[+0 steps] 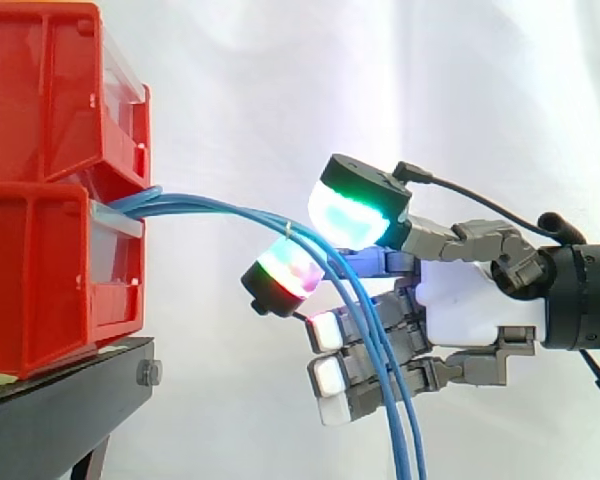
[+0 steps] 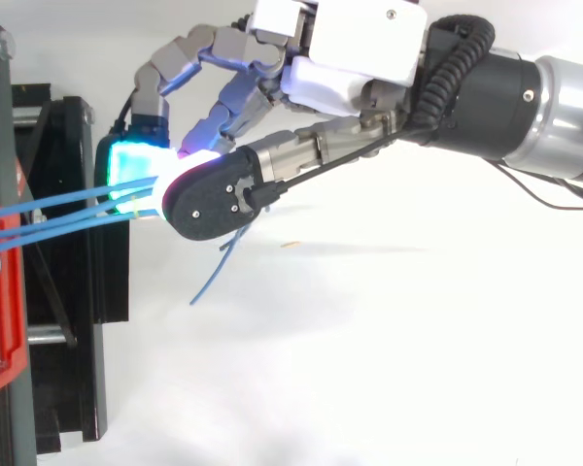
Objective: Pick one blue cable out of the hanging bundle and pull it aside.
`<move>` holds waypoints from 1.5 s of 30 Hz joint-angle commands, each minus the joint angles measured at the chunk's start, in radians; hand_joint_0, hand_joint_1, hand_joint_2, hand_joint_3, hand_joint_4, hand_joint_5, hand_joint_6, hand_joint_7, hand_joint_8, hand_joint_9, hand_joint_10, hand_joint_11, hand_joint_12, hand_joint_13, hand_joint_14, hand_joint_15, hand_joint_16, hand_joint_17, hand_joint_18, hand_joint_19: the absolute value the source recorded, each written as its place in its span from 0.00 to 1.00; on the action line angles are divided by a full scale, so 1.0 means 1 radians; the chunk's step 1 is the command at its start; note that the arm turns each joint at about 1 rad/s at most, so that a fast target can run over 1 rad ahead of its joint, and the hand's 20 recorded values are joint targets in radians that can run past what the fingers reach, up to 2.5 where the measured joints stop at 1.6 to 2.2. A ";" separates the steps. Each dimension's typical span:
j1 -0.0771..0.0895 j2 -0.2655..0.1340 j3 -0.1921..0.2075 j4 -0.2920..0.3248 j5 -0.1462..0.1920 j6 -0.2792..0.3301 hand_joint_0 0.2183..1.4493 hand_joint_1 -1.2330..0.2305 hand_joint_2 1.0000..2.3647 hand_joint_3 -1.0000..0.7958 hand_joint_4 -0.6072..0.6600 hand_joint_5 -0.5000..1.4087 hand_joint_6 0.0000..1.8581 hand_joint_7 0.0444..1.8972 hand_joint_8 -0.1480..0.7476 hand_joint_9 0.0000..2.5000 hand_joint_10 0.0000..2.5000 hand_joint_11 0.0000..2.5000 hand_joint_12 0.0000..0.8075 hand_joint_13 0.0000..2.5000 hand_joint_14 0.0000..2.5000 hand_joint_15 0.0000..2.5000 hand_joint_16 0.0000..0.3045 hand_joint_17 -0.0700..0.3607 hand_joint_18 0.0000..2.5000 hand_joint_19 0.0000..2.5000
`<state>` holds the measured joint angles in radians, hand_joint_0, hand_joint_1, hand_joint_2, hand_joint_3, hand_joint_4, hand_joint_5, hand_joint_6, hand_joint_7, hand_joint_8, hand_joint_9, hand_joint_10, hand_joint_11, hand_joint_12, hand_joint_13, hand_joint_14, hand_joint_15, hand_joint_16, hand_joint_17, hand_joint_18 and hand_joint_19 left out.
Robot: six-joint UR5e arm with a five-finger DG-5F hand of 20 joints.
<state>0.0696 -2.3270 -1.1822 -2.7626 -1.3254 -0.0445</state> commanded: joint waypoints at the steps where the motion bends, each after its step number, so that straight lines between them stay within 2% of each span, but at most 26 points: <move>1: -0.001 0.000 0.000 0.000 0.000 0.000 0.23 0.44 0.00 0.28 0.47 0.20 0.47 0.45 0.46 0.43 0.01 0.21 0.37 0.39 0.01 0.22 0.15 0.41 0.30 0.19; 6: -0.001 0.000 0.001 0.000 0.000 0.000 0.28 0.45 0.00 0.28 0.46 0.20 0.47 0.45 0.45 0.42 0.01 0.22 0.35 0.38 0.01 0.22 0.15 0.40 0.29 0.19; 14: -0.001 0.000 0.001 0.000 0.000 0.000 0.31 0.37 0.01 0.39 0.44 0.20 0.48 0.49 0.45 0.41 0.01 0.22 0.35 0.38 0.01 0.22 0.14 0.39 0.28 0.19; 24: 0.001 0.000 0.000 -0.008 0.000 0.000 0.35 0.30 0.01 0.44 0.41 0.19 0.50 0.43 0.44 0.38 0.01 0.22 0.34 0.37 0.01 0.22 0.14 0.39 0.28 0.19; 27: 0.001 0.000 0.001 -0.009 0.000 0.000 0.37 0.29 0.01 0.43 0.38 0.18 0.51 0.42 0.44 0.37 0.01 0.22 0.34 0.37 0.01 0.23 0.14 0.39 0.28 0.19; 33: -0.001 0.000 0.001 -0.011 0.000 0.000 0.44 0.24 0.00 0.32 0.33 0.18 0.51 0.40 0.41 0.37 0.01 0.23 0.32 0.37 0.01 0.22 0.14 0.38 0.28 0.18; 37: -0.001 0.000 0.000 -0.014 0.000 0.000 0.46 0.23 0.00 0.28 0.30 0.18 0.51 0.42 0.40 0.37 0.01 0.22 0.31 0.37 0.01 0.22 0.13 0.38 0.28 0.18; 39: -0.001 0.000 0.000 -0.014 0.000 0.002 0.45 0.23 0.00 0.28 0.31 0.18 0.52 0.42 0.40 0.37 0.01 0.22 0.31 0.37 0.01 0.22 0.13 0.37 0.28 0.17; 42: -0.002 0.000 0.001 -0.014 0.000 0.002 0.38 0.24 0.00 0.28 0.39 0.19 0.51 0.39 0.41 0.38 0.01 0.22 0.31 0.37 0.01 0.23 0.13 0.37 0.28 0.18; 45: -0.001 0.000 0.001 -0.014 0.000 0.002 0.29 0.28 0.00 0.28 0.42 0.19 0.50 0.38 0.43 0.39 0.01 0.22 0.33 0.38 0.01 0.23 0.14 0.38 0.29 0.19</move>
<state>0.0678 -2.3271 -1.1823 -2.7765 -1.3256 -0.0430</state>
